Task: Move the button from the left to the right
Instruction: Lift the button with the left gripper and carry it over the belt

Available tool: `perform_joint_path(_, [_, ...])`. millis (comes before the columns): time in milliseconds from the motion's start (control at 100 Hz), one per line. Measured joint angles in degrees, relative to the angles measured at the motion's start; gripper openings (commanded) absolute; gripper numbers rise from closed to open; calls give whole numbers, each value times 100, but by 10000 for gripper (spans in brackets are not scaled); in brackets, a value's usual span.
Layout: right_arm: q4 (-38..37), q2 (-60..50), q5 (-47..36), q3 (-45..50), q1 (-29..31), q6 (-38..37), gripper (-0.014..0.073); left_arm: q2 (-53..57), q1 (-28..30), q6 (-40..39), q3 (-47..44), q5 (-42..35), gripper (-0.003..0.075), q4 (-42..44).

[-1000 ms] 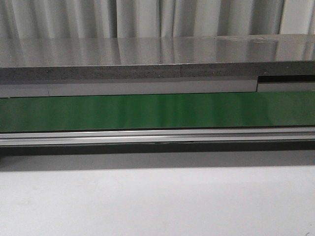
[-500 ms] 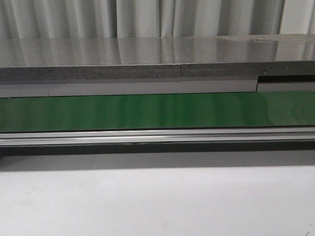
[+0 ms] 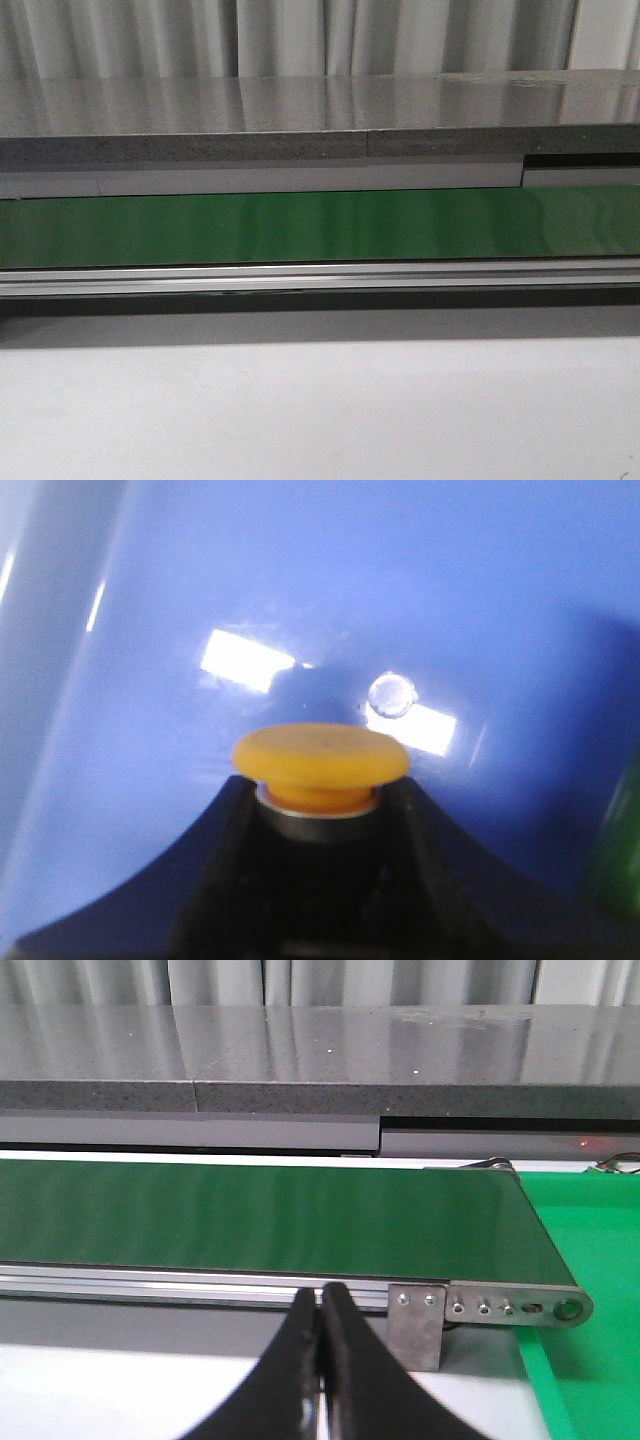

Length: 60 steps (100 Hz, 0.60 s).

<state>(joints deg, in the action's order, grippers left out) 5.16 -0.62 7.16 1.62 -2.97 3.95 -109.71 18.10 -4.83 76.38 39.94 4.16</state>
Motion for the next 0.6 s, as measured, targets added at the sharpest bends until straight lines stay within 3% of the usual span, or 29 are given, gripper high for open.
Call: perform_joint_path(600, [0,0,0,0,0,0,-67,577,-972,171,137,666,-20,-39])
